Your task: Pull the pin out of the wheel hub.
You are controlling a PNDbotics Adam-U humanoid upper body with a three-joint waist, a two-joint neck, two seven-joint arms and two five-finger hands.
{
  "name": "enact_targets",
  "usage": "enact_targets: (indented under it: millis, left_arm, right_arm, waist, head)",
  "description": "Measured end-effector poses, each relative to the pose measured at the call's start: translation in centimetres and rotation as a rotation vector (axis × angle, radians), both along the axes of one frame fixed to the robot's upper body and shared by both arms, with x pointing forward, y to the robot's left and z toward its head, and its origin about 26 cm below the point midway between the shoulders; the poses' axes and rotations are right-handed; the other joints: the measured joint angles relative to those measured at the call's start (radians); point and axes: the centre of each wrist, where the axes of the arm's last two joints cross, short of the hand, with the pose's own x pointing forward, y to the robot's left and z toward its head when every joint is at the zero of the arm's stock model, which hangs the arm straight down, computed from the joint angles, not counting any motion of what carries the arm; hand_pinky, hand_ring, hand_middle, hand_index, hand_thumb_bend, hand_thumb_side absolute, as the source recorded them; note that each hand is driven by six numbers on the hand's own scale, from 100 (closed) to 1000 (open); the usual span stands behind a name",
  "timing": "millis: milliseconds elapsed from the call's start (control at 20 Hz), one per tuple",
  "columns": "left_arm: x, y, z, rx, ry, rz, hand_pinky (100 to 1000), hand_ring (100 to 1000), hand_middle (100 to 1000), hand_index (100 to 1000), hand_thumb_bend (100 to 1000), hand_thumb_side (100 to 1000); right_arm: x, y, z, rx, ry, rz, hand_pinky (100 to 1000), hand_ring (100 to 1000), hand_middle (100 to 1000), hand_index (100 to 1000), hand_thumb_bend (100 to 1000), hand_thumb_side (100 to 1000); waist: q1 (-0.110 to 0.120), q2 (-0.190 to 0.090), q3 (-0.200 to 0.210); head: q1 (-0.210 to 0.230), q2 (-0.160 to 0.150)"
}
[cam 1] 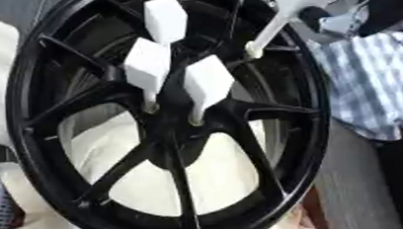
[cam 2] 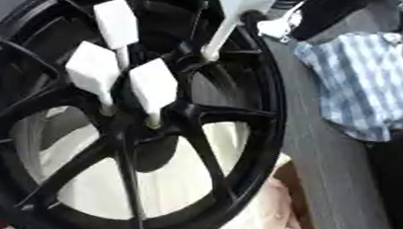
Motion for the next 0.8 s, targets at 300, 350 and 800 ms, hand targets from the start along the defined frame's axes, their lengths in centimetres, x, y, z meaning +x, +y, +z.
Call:
enact_targets:
  millis: [300, 350, 800]
  left_arm:
    - [0.0, 0.4, 0.0, -0.014, -0.015, 0.027, 669, 770, 574, 769, 100, 733]
    - [0.0, 0.4, 0.0, -0.015, -0.017, 0.03, 669, 771, 574, 769, 100, 732]
    - [0.0, 0.5, 0.0, -0.024, -0.026, 0.046, 670, 771, 575, 770, 100, 729]
  right_arm:
    - [-1.5, -4.9, -4.4, 0.118, -0.092, -0.263, 847, 741, 374, 469, 100, 198]
    - [-1.8, -5.6, -5.4, 0.136, -0.113, -0.311, 851, 747, 377, 473, 100, 198]
    - [-5.4, -9.2, -14.3, 0.224, -0.229, -0.702, 875, 817, 543, 641, 100, 195]
  waist:
    - [0.032, 0.011, -0.048]
    - [0.035, 0.013, -0.052]
    - [0.062, 0.024, -0.072]
  head:
    - [0.051, -0.01]
    - [0.058, -0.011]
    - [0.098, -0.02]
